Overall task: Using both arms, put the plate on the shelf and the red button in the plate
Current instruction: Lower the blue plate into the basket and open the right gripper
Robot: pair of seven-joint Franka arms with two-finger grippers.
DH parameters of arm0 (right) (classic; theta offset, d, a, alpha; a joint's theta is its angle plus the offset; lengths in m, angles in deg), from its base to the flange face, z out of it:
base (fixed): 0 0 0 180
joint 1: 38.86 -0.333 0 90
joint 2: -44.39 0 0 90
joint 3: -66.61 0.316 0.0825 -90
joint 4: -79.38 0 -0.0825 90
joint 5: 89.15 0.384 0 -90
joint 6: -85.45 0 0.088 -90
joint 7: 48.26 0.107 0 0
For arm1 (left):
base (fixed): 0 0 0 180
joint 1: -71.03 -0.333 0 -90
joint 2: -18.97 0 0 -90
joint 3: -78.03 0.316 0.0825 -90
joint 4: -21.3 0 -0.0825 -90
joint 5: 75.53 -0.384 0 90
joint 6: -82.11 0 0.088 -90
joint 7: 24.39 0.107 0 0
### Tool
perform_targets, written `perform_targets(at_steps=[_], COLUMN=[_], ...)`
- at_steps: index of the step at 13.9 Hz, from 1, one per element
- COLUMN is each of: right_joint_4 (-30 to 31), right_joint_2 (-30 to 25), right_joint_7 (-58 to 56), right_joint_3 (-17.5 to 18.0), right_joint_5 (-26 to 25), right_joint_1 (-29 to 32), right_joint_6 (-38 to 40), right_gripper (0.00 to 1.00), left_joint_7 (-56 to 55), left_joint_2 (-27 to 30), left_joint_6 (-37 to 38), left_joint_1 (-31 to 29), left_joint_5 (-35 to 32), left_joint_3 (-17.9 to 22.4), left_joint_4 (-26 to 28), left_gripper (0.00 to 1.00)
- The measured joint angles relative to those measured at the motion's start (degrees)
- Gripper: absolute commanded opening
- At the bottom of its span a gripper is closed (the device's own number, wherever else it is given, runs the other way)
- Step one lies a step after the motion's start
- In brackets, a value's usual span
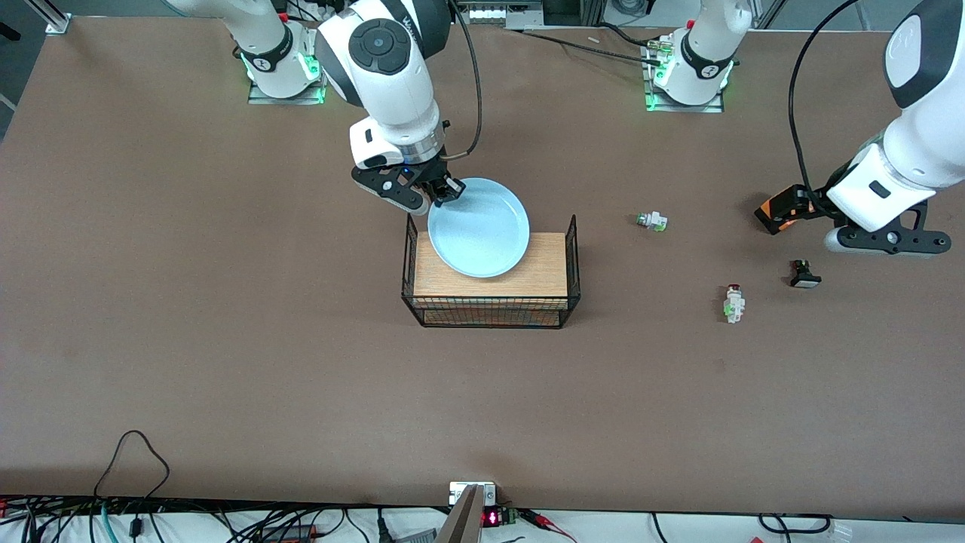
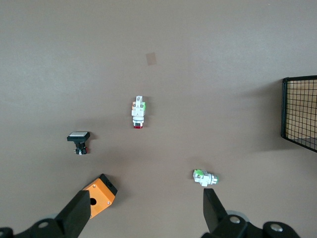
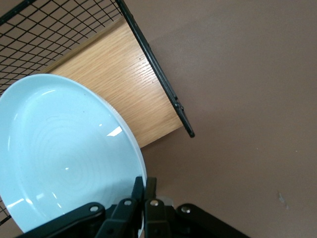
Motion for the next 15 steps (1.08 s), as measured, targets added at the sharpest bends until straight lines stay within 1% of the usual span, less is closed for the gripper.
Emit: perform_targets(at_steps=[6,15], right_joint_4=[0.68,0.67], right_joint_2=[2.18,5.13], right_joint_7=[0.00,0.00], right_joint_3=[0.00,0.01], right_joint_5=[-0.09,-0.09], right_joint_1=[-0.02,-0.41], right_joint_6=[-4.32,-8.03], right_gripper=[0.00,0.00], left_joint_7=[0.00,0.00], left_joint_2=[0.00,-0.01], left_joint_6=[0.00,0.00], left_joint_1=[-0.01,-0.01], left_joint_5=[0.00,0.00], left_joint_3=[0.01,0.01], left_joint_4=[0.00,0.00], left_gripper=[1.00,1.00])
